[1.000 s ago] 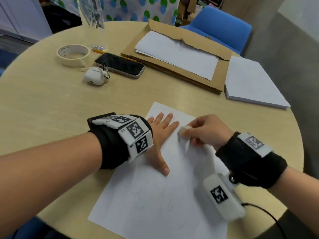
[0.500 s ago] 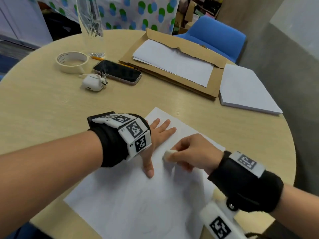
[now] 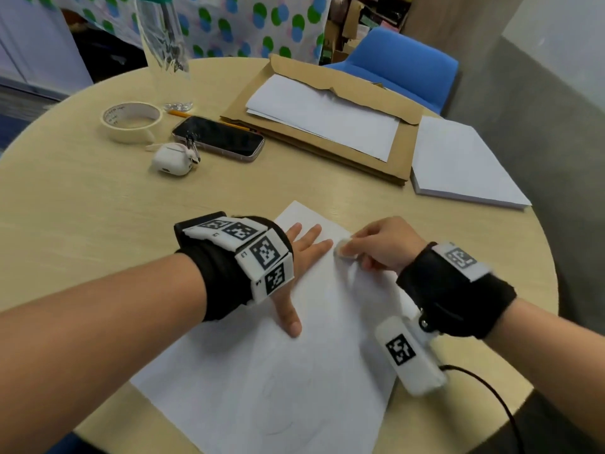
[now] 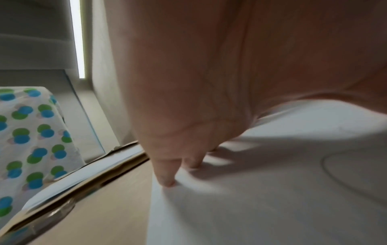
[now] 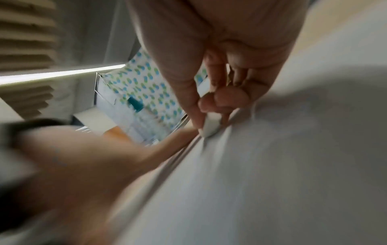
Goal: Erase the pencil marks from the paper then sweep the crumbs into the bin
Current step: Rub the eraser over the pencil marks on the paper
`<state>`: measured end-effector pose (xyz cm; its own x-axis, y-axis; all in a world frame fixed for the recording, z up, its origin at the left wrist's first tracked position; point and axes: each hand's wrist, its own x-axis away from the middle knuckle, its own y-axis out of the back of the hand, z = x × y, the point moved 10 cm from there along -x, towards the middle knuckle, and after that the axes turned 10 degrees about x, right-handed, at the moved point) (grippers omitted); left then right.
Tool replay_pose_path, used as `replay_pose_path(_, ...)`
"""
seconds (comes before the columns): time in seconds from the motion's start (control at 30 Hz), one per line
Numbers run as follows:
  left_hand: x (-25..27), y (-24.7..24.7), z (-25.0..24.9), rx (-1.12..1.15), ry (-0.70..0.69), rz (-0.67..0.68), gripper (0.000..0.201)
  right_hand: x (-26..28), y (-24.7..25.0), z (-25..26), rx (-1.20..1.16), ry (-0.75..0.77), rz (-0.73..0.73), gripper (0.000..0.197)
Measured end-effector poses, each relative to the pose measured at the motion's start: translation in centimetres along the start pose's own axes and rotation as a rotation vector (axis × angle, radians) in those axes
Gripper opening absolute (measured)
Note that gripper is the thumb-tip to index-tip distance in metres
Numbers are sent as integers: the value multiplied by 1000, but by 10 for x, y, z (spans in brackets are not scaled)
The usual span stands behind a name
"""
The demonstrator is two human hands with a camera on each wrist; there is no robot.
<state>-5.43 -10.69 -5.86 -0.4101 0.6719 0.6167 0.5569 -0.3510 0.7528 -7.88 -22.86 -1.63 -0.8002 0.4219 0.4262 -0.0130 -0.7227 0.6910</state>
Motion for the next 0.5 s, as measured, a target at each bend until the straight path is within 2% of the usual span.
replay_pose_path(0.07, 0, 0, -1, 12, -2, -12, 138, 2, 1, 1, -23, 16, -58, 13)
replay_pose_path(0.1, -1, 0, -1, 15, -5, -18, 138, 10, -12, 3, -9, 52, -22, 12)
replay_pose_path(0.2, -3, -1, 0, 24, -6, -34, 136, 41, -58, 8, 38, 110, 203, 11)
replay_pose_path(0.23, -4, -1, 0, 19, -5, -34, 137, 40, -58, 8, 60, 107, 217, 11)
replay_pose_path(0.4, -2, -1, 0, 20, -1, -24, 141, 4, 1, 11, 86, 50, -114, 17)
replay_pose_path(0.43, -3, -1, 1, 21, -4, -29, 141, 8, -5, 12, 83, 60, -96, 16)
replay_pose_path(0.5, -4, -2, 1, 18, -11, -33, 140, 25, -39, 17, 107, 118, 57, 11)
